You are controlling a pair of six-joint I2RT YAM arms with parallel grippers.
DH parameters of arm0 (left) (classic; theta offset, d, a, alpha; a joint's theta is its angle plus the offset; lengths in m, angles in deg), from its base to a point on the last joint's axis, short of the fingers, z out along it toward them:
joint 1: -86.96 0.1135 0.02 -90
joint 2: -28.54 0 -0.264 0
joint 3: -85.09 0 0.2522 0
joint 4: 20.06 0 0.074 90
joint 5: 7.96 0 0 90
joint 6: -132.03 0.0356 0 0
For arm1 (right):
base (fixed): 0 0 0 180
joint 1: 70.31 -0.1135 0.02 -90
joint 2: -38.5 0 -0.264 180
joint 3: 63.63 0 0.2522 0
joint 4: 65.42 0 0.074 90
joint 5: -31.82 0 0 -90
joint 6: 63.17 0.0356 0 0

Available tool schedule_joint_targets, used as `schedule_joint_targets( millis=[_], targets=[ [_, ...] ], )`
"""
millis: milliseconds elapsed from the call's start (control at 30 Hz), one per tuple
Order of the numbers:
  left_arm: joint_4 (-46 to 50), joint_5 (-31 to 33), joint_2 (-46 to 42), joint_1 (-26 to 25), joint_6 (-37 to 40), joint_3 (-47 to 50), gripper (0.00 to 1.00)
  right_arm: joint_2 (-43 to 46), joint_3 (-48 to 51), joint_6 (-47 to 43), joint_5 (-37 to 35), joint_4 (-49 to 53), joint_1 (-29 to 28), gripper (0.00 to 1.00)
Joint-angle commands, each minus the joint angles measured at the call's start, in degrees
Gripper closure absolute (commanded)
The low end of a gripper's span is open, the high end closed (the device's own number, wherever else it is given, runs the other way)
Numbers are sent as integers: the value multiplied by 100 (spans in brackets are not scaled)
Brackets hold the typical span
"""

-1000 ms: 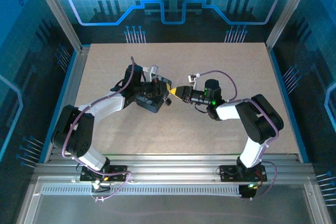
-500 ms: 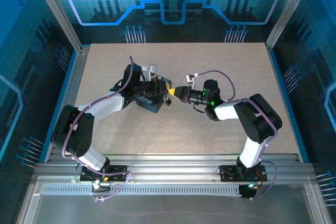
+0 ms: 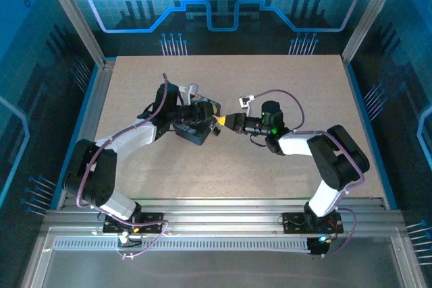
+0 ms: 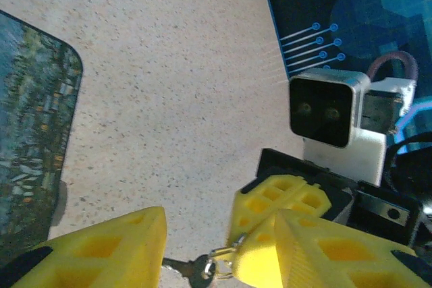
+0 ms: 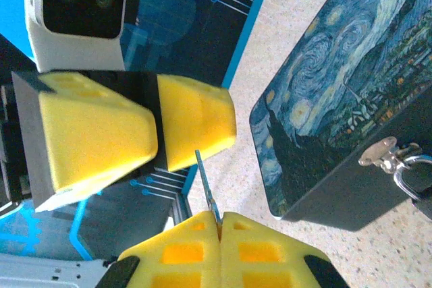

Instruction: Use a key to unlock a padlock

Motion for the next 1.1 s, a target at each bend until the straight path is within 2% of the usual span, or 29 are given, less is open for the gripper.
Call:
schedule_joint_targets(
  millis=[0, 100, 200, 333, 500, 767, 933, 1067],
  targets=[
    [692, 627, -413, 43, 392, -140, 53, 391, 95, -817, 47, 972, 140, 100],
    [1567, 1295, -574, -21, 402, -315, 53, 619, 88, -1317, 4, 1833, 336, 100],
    [2130, 1868, -660, -393, 286, -341, 53, 835, 105, -1777, -67, 2585, 656, 100],
    [2119, 2114, -607, -1050, 64, -113, 53, 1005, 59, -2171, -109, 3402, 1100, 100],
    [1890, 2215, -74, -1441, -244, 19, 53, 1184, -94, -2553, -215, 4126, 1306, 100],
    [2339, 3203, 220, -1153, -322, 52, 53, 1353, -167, -2761, -214, 4533, 1320, 100],
    [2623, 4078, 125, -709, -108, 57, 52, 1395, -92, -2735, -183, 4467, 1233, 100],
    [2485, 4331, 137, -283, 80, 29, 52, 1398, -71, -2717, -228, 4428, 1079, 100]
  ],
)
